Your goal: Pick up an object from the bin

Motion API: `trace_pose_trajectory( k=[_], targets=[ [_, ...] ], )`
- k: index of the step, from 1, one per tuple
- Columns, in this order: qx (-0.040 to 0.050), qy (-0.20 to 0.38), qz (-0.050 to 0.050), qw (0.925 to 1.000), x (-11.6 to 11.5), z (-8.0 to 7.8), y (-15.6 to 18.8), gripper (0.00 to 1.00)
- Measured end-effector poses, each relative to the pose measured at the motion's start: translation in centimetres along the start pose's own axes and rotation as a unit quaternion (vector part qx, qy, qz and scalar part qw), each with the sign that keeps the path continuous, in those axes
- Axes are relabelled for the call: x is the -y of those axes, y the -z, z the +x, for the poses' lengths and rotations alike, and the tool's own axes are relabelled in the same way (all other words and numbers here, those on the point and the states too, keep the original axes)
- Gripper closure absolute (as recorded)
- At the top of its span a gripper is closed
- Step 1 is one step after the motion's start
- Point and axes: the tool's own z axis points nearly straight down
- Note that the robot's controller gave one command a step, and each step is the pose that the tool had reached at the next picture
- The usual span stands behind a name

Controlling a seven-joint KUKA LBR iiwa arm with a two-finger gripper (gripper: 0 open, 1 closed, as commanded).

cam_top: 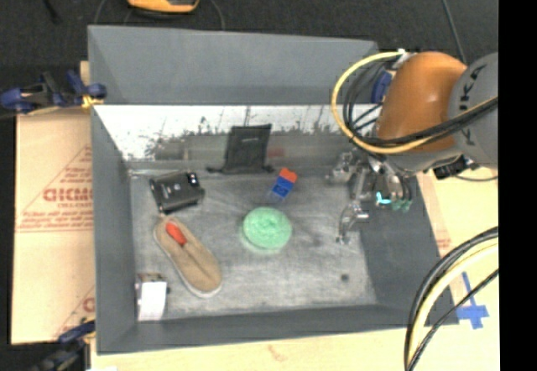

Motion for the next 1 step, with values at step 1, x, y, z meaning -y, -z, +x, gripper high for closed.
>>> trace_pose_trajectory(
  k=[1],
  targets=[
    [0.0037, 0.001, 0.001, 1.0, -0.01, -0.19, 0.42, 0.0]
  ],
)
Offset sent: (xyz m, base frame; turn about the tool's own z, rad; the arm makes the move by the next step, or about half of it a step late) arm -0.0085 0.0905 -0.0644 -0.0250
